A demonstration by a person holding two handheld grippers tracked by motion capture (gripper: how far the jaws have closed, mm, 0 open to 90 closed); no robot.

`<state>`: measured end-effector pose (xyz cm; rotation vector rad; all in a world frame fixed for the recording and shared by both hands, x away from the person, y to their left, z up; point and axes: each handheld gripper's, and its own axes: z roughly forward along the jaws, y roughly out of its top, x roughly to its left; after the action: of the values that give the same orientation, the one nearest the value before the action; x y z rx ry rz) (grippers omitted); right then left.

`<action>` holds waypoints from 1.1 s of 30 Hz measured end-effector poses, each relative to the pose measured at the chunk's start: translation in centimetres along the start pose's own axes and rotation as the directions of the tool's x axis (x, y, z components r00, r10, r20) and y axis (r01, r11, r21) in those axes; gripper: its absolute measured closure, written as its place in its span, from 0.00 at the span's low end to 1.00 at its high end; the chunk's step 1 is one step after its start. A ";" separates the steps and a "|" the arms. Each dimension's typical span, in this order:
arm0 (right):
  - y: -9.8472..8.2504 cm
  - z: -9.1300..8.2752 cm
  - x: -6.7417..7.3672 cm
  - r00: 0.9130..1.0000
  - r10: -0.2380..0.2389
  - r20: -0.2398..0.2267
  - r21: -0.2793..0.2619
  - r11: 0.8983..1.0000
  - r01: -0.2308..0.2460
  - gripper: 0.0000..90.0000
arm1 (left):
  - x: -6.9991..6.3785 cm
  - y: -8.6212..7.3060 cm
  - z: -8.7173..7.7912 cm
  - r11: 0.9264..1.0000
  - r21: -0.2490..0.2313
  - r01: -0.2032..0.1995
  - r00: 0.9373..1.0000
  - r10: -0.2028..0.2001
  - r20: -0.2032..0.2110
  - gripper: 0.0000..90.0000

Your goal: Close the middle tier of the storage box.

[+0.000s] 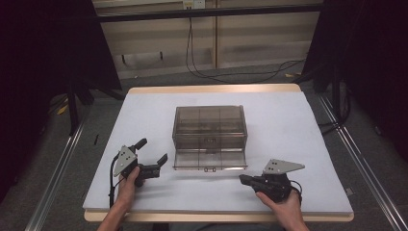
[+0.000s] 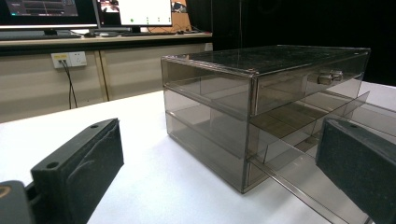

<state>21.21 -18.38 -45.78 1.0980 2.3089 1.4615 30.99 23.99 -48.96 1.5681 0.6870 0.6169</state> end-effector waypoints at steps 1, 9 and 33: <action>0.0 0.1 0.1 1.000 -0.001 -0.003 0.002 1.000 0.001 1.00 | 0.0 0.0 0.0 1.000 0.000 -0.001 1.000 0.001 0.000 0.01; 0.3 1.0 0.8 0.999 -0.028 -0.031 0.023 0.999 0.029 1.00 | 0.0 0.0 0.0 1.000 0.000 -0.001 1.000 0.001 0.001 0.01; 1.1 3.8 2.7 0.993 -0.074 -0.087 0.065 0.995 0.080 1.00 | 0.0 0.0 0.0 1.000 -0.001 0.003 1.000 -0.003 0.001 0.01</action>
<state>21.80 -13.61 -46.12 0.9697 2.4471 1.4373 30.99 23.98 -48.96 1.5663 0.6881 0.6147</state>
